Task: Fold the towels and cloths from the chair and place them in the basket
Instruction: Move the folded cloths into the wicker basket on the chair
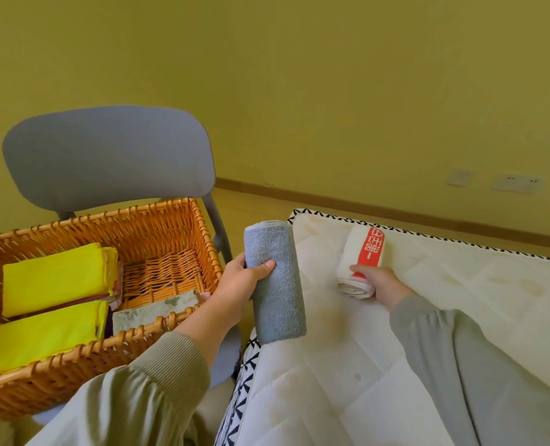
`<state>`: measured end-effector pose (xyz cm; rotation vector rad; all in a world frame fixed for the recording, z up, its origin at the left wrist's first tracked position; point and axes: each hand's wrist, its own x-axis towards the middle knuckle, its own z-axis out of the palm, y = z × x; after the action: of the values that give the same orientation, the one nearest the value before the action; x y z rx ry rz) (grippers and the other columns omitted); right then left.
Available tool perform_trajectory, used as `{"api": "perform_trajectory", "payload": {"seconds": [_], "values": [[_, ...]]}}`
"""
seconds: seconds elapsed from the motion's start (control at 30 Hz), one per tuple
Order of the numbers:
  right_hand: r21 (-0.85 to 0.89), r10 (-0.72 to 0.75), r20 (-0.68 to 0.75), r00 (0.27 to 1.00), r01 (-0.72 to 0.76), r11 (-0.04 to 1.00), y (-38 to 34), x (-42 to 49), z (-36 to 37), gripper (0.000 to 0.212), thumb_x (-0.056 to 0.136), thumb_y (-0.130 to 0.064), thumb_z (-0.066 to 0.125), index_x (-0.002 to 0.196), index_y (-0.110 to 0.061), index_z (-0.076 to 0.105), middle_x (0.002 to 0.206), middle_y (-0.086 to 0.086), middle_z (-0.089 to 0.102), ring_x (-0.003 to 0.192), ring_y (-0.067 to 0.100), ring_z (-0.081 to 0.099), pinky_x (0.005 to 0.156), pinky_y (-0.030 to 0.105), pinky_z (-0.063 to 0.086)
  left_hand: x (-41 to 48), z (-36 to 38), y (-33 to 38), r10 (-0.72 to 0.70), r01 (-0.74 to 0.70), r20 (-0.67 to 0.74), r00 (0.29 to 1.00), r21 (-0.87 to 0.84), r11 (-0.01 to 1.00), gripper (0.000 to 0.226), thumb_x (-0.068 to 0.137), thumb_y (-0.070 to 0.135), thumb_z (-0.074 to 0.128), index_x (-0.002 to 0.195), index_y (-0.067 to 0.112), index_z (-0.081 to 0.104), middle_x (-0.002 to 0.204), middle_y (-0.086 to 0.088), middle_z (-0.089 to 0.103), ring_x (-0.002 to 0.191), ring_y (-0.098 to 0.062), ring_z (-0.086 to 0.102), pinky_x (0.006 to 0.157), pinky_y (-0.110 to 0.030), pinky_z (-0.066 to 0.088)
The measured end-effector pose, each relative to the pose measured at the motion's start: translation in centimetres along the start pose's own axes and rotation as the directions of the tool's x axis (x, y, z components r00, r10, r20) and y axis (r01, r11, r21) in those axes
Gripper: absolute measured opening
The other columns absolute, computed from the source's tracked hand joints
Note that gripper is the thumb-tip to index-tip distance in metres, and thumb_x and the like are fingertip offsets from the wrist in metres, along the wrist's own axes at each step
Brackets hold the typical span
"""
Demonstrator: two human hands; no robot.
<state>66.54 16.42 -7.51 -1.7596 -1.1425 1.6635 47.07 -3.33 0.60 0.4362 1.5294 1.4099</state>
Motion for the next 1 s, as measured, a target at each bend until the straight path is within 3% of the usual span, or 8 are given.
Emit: {"api": "perform_trajectory", "payload": {"seconds": [0.1, 0.2, 0.33, 0.57, 0.67, 0.73, 0.87, 1.0], "values": [[0.162, 0.049, 0.215, 0.975, -0.085, 0.983, -1.0, -2.4, 2.2, 0.012, 0.082, -0.007, 0.066, 0.092, -0.005, 0.060, 0.080, 0.014, 0.063, 0.062, 0.026, 0.062, 0.053, 0.031, 0.053, -0.4, -0.4, 0.6, -0.022, 0.024, 0.019, 1.000, -0.097, 0.995, 0.030, 0.090, 0.014, 0.061, 0.120, 0.014, 0.057, 0.112, -0.006, 0.067, 0.104, -0.025, 0.063, 0.091, -0.044, 0.050], [0.206, -0.015, 0.361, 0.933, -0.064, 0.977, -2.9, -5.6, 4.9, 0.010, 0.084, -0.008, 0.063, 0.094, -0.008, 0.061, 0.072, 0.008, 0.070, 0.058, 0.021, 0.066, 0.051, 0.025, 0.053, -1.1, -1.1, 2.4, -0.015, 0.024, 0.043, 0.999, -0.220, 0.975, 0.022, 0.091, 0.016, 0.059, 0.113, 0.014, 0.058, 0.114, -0.009, 0.066, 0.107, -0.028, 0.062, 0.095, -0.046, 0.048], [0.234, -0.119, 0.518, 0.847, -0.007, 0.972, -5.5, -10.2, 9.2, 0.013, 0.085, -0.005, 0.060, 0.097, -0.008, 0.060, 0.070, 0.005, 0.071, 0.056, 0.018, 0.067, 0.051, 0.025, 0.053, -2.6, -4.5, 5.1, 0.022, -0.003, 0.049, 0.999, -0.349, 0.937, 0.022, 0.093, 0.024, 0.055, 0.112, 0.013, 0.057, 0.104, -0.010, 0.069, 0.096, -0.027, 0.067, 0.077, -0.042, 0.053], [0.268, -0.241, 0.627, 0.741, 0.085, 0.960, -7.7, -16.7, 18.4, 0.023, 0.081, 0.001, 0.062, 0.103, -0.007, 0.060, 0.092, 0.010, 0.070, 0.079, 0.024, 0.068, 0.070, 0.034, 0.057, -5.5, -14.7, 6.8, 0.064, -0.108, -0.119, 0.991, -0.414, 0.904, 0.024, 0.094, 0.032, 0.052, 0.106, 0.013, 0.057, 0.083, -0.008, 0.073, 0.075, -0.025, 0.071, 0.062, -0.037, 0.055], [0.148, -0.276, 0.569, 0.775, 0.234, 0.961, -7.2, -18.1, 22.4, 0.030, 0.079, 0.004, 0.064, 0.107, -0.005, 0.059, 0.094, 0.011, 0.068, 0.082, 0.024, 0.066, 0.079, 0.037, 0.054, -6.4, -19.6, 7.1, 0.096, -0.171, -0.202, 0.975, -0.399, 0.901, 0.025, 0.096, 0.031, 0.049, 0.108, 0.009, 0.056, 0.077, -0.007, 0.073, 0.067, -0.022, 0.071, 0.053, -0.031, 0.055], [0.000, -0.314, 0.508, 0.802, 0.365, 0.931, -6.8, -18.5, 24.3, 0.021, 0.078, 0.005, 0.062, 0.095, -0.008, 0.062, 0.092, 0.012, 0.067, 0.078, 0.023, 0.063, 0.075, 0.033, 0.052, -6.5, -22.2, 7.4, 0.103, -0.213, -0.268, 0.958, -0.423, 0.881, 0.026, 0.097, 0.028, 0.048, 0.109, 0.007, 0.055, 0.076, -0.008, 0.072, 0.064, -0.021, 0.071, 0.050, -0.029, 0.055], [-0.287, -0.399, 0.524, 0.753, 0.597, 0.749, -6.4, -18.1, 27.6, 0.018, 0.076, 0.005, 0.061, 0.078, -0.013, 0.059, 0.072, 0.001, 0.059, 0.058, 0.010, 0.053, 0.043, 0.011, 0.041, -5.9, -25.1, 7.2, 0.105, -0.286, -0.347, 0.932, -0.524, 0.802, 0.032, 0.098, 0.027, 0.046, 0.118, 0.004, 0.053, 0.087, -0.011, 0.069, 0.061, -0.018, 0.071, 0.046, -0.026, 0.054], [-0.570, -0.412, 0.606, 0.681, 0.732, 0.373, -5.7, -16.2, 30.7, 0.015, 0.073, -0.006, 0.068, 0.083, -0.014, 0.059, 0.078, 0.002, 0.059, 0.072, 0.017, 0.055, 0.051, 0.021, 0.040, -4.7, -26.2, 6.0, 0.072, -0.281, -0.348, 0.935, -0.601, 0.748, 0.027, 0.098, 0.030, 0.046, 0.103, 0.006, 0.059, 0.069, -0.005, 0.073, 0.058, -0.016, 0.070, 0.044, -0.025, 0.053]]}}
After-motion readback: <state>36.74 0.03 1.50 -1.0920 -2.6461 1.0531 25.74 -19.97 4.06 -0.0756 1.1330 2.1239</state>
